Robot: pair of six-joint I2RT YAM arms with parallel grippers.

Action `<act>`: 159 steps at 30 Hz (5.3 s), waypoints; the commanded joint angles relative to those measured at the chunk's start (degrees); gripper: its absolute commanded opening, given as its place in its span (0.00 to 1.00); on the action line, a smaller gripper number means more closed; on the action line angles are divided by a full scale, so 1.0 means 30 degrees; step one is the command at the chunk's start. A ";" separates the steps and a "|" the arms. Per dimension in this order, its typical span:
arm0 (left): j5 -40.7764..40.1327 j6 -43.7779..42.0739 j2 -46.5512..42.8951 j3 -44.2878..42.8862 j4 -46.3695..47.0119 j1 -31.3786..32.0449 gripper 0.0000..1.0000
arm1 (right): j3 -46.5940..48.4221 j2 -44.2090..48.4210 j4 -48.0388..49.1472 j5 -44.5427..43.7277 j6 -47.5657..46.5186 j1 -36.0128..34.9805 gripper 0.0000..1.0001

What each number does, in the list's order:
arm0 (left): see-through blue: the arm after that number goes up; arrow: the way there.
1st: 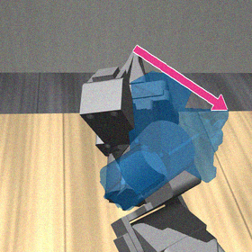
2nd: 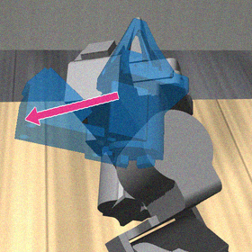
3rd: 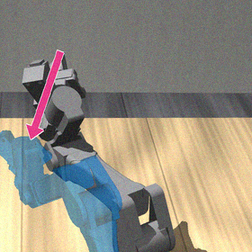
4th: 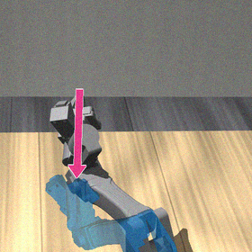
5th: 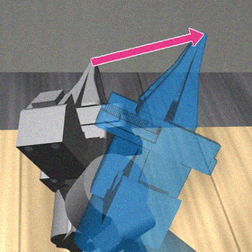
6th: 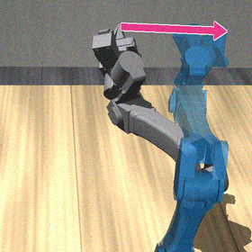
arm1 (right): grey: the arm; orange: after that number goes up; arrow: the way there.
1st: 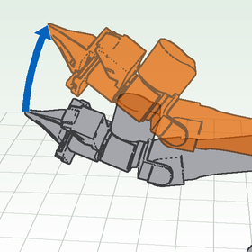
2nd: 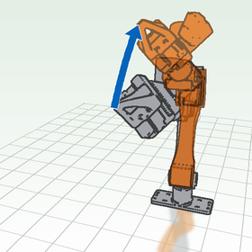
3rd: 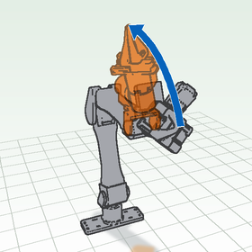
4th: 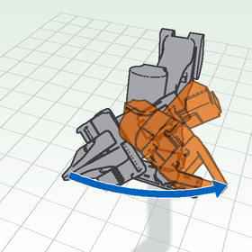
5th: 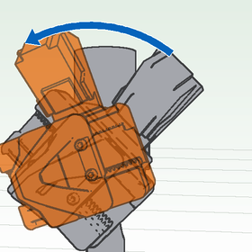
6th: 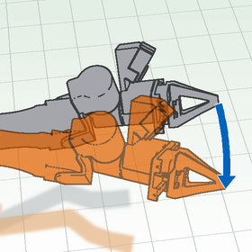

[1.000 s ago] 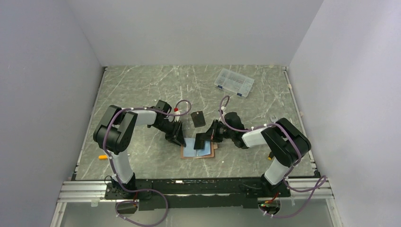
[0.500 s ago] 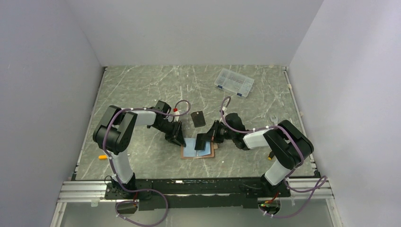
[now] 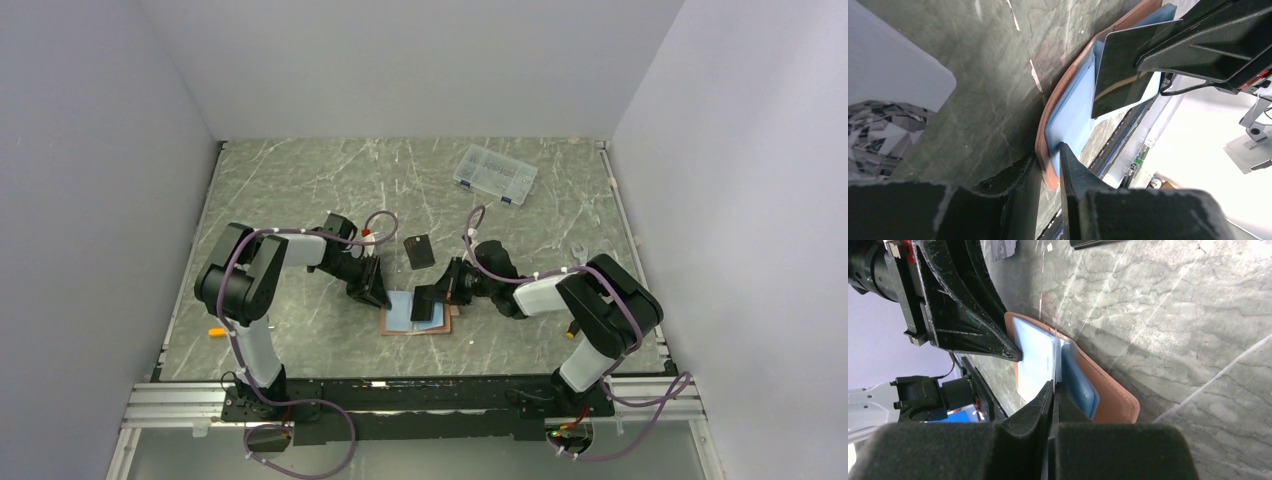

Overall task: Put the credit cards into the card holder
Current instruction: Insert the credit card into the card holder.

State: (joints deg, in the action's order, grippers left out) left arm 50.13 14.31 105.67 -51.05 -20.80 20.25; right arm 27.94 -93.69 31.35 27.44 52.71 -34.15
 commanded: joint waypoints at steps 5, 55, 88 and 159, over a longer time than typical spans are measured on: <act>-0.0244 0.0069 -0.0725 0.0319 0.0709 -0.0188 0.24 | 0.0250 -0.0236 0.0244 0.0356 -0.0104 -0.0665 0.00; 0.0106 0.0069 -0.1022 0.0430 0.0835 -0.0218 0.24 | 0.2802 -0.0813 -0.7341 -0.1606 -0.3268 -0.0987 0.38; 0.0125 0.0023 -0.1299 0.0488 0.0838 -0.0535 0.22 | 0.8263 -0.0934 -1.8027 -0.6525 -0.6424 -0.5416 0.50; 0.0262 -0.1540 -0.1348 -0.1042 -0.0472 -0.0929 0.17 | 0.8695 -0.0907 -1.4512 -0.2026 -0.7330 -0.2884 0.41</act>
State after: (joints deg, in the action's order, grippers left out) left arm 50.28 12.25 102.45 -51.88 -21.85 17.61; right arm 53.58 -98.52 -9.28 23.57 32.49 -42.78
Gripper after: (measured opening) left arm 0.175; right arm 0.409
